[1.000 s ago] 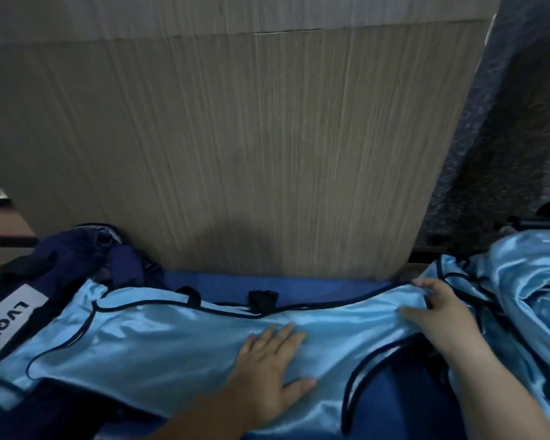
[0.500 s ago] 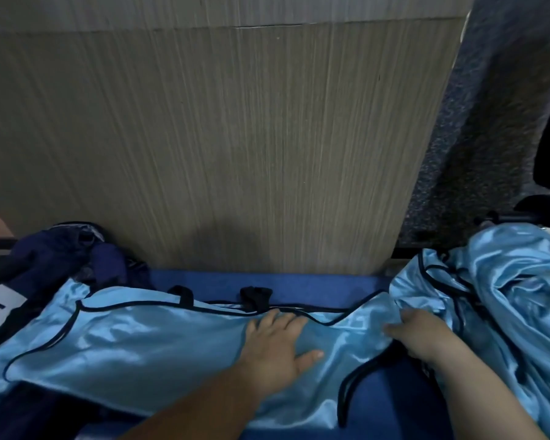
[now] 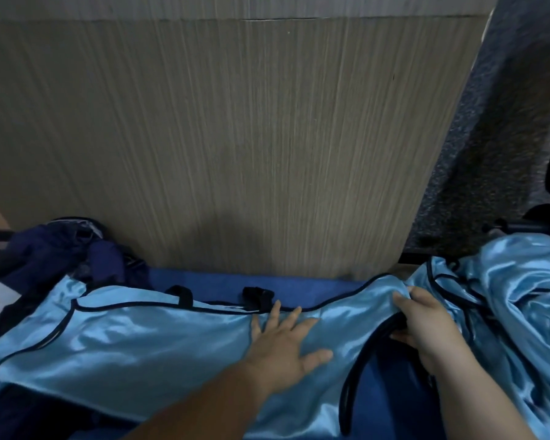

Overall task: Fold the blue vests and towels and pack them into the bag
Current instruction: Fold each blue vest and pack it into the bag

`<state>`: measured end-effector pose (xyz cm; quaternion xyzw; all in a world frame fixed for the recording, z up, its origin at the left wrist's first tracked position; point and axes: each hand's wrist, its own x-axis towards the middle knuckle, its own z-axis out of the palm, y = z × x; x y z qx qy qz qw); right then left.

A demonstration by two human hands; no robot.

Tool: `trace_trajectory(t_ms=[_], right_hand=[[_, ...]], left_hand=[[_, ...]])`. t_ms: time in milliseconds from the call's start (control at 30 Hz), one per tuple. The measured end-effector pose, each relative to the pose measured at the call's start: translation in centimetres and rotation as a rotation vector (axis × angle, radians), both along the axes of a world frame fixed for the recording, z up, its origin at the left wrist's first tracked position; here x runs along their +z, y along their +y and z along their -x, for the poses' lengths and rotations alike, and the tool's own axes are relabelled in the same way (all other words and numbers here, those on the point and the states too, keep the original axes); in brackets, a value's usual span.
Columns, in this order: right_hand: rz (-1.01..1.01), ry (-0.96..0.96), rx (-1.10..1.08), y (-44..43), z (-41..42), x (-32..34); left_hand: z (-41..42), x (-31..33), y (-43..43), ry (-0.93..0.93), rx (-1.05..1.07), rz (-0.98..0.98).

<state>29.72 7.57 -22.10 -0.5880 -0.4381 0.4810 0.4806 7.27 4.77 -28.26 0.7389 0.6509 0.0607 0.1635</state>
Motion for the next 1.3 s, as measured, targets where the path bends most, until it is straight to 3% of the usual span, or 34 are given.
trace_trajectory(t_ms=[100, 167, 267, 400, 467, 533, 667, 767, 900, 1033, 1167, 1300], right_hand=[[-0.029, 0.16, 0.023, -0.2, 1.0, 0.4], [-0.033, 0.282, 0.052, -0.3, 2.3, 0.5], [-0.049, 0.43, 0.134, -0.8, 4.7, 0.2], [-0.054, 0.587, 0.321, -1.8, 8.2, -0.2], [-0.026, 0.627, 0.451, -2.6, 9.8, -0.4], [0.0, 0.639, 0.578, -3.5, 11.3, -0.8], [0.079, 0.577, 0.72, -4.4, 12.6, -1.9], [0.084, 0.328, 0.756, -4.4, 12.6, -2.8], [-0.031, -0.015, 0.588, -3.9, 12.4, -3.9], [-0.154, -0.39, 0.497, -3.1, 11.2, -4.9], [-0.136, -0.658, 0.59, -3.0, 11.1, -5.7], [-0.257, -0.857, 0.728, -3.0, 11.2, -6.0]], left_hand=[[0.6, 0.2, 0.0, -0.086, 0.104, -0.252], [1.2, 0.2, 0.4, -0.363, 0.179, -0.253], [1.6, 1.5, -0.1, -0.928, 0.336, -0.005], [2.9, 3.4, -1.1, -1.37, 0.467, 0.32], [3.7, 3.9, -1.1, -1.499, 0.456, 0.392], [4.7, 4.1, -1.1, -1.501, 0.437, 0.386], [6.7, 4.4, -1.7, -1.326, 0.42, 0.311], [7.9, 3.8, -1.9, -1.147, 0.64, 0.165], [9.9, 2.8, -2.4, -1.13, 0.778, 0.082], [11.0, 1.7, -3.1, -1.036, 0.781, -0.026], [11.6, 1.2, -4.0, -0.753, 0.724, -0.257], [11.7, 1.2, -4.6, -0.62, 0.647, -0.368]])
